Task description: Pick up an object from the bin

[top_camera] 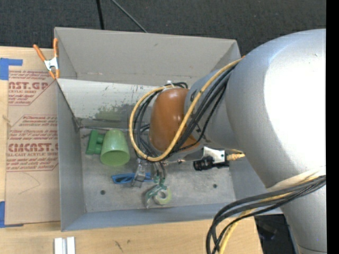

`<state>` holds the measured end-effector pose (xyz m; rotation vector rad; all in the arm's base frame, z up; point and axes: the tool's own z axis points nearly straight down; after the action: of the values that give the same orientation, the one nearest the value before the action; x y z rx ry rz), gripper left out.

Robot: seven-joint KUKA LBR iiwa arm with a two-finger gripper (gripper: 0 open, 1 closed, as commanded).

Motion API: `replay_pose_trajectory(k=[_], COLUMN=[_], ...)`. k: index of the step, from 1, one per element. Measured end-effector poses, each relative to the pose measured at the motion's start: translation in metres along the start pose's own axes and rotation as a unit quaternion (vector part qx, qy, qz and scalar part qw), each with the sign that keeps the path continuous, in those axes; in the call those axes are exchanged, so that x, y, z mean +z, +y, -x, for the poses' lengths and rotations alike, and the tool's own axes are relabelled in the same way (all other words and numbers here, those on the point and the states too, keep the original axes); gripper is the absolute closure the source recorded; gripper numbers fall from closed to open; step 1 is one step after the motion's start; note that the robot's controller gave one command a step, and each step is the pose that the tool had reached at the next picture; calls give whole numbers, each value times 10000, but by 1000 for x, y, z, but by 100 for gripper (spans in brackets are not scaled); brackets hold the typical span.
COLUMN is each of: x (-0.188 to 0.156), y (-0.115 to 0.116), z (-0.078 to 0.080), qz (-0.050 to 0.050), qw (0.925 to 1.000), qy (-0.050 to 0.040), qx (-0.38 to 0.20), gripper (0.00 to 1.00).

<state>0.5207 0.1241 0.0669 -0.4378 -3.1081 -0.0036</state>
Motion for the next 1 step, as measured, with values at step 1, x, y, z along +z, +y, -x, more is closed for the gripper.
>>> replay_pose_trajectory(k=[1], x=[-57], y=[1], z=[1], qz=[8], qw=[10000], qy=[-34], qx=[-3], gripper=[100])
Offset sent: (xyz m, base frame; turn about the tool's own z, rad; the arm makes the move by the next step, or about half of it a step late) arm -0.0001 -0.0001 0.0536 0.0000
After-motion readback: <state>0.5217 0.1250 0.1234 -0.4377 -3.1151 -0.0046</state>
